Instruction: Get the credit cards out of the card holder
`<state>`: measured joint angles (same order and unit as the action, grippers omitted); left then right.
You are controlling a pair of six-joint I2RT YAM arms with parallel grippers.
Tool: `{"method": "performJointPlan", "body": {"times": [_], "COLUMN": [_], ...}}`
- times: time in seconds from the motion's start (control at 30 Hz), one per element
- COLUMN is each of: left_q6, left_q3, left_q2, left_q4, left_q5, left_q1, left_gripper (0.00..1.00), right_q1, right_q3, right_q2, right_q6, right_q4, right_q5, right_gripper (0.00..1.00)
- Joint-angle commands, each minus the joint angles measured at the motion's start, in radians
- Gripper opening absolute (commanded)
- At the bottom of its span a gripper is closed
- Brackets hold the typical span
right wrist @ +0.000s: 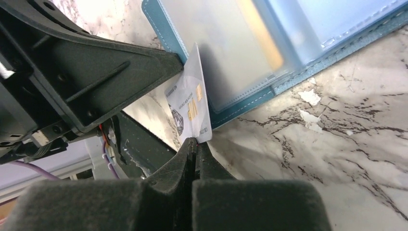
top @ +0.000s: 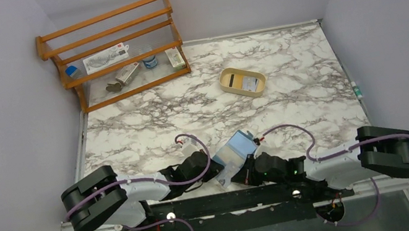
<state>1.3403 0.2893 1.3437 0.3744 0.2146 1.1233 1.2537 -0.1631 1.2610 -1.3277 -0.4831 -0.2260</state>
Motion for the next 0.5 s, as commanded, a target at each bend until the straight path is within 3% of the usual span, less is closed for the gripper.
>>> {"method": "performJointPlan", "body": {"times": [0.0,0.3,0.47], "left_q6": [0.014,0.010,0.004], "left_q3": [-0.019,-0.030,-0.030], "left_q2": [-0.001,-0.025,-0.039], "left_q4": [-0.098,-0.118,-0.133], "left_q5": [-0.031,-0.015,-0.012], "left_q1": [0.028,0.012,0.007], "left_gripper": [0.00,0.00,0.00], "right_q1": [-0.004,-0.002,-0.004], "right_q3": [-0.020,-0.050,-0.091], "right_q2": [-0.089,-0.351,-0.456], "right_q6": [0.001,0.058,0.059], "right_q4": [0.116,0.407,0.606], "right_q5": [-0.027,-0.012,-0.100], "right_gripper": [0.01,0.01,0.00]}}
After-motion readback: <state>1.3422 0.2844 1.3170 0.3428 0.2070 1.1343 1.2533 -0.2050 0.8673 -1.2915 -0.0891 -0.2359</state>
